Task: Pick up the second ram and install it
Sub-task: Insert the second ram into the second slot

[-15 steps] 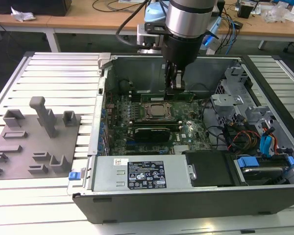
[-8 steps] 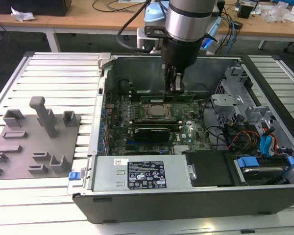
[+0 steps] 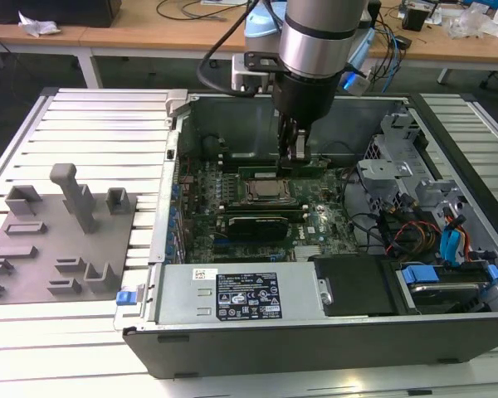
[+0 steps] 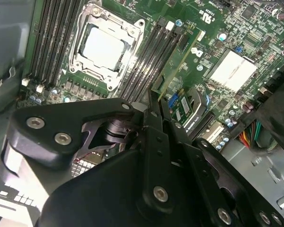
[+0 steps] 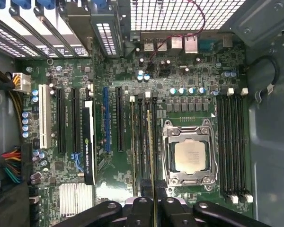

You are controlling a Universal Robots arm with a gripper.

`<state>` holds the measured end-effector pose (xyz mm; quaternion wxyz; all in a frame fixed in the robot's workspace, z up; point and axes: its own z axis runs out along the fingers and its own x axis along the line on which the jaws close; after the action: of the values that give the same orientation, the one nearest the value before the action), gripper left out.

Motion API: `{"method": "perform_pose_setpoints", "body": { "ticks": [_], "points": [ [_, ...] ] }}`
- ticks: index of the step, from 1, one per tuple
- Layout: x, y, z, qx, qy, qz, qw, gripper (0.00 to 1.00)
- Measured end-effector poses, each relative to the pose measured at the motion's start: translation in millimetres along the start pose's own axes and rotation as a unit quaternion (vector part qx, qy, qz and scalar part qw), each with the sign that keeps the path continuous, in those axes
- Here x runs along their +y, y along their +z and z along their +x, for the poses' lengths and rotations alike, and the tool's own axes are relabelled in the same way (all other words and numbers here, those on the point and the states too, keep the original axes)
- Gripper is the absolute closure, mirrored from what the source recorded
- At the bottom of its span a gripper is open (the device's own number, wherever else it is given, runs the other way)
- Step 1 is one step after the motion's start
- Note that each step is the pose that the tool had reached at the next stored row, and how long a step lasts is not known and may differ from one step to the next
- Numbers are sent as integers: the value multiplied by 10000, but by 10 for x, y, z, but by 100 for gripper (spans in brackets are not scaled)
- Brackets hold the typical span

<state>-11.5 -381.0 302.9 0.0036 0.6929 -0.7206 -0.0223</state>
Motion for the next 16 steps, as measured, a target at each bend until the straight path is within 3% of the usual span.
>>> {"method": "perform_pose_setpoints", "body": {
  "ticks": [5, 8, 11, 16],
  "points": [
    [1, 43, 25, -1, 8, 0, 10000, 86],
    [4, 69, 25, -6, 173, 5, 9999, 86],
    [23, 79, 23, -7, 173, 5, 9999, 86],
    [43, 101, -31, -7, 172, 5, 9999, 86]
  ]
}}
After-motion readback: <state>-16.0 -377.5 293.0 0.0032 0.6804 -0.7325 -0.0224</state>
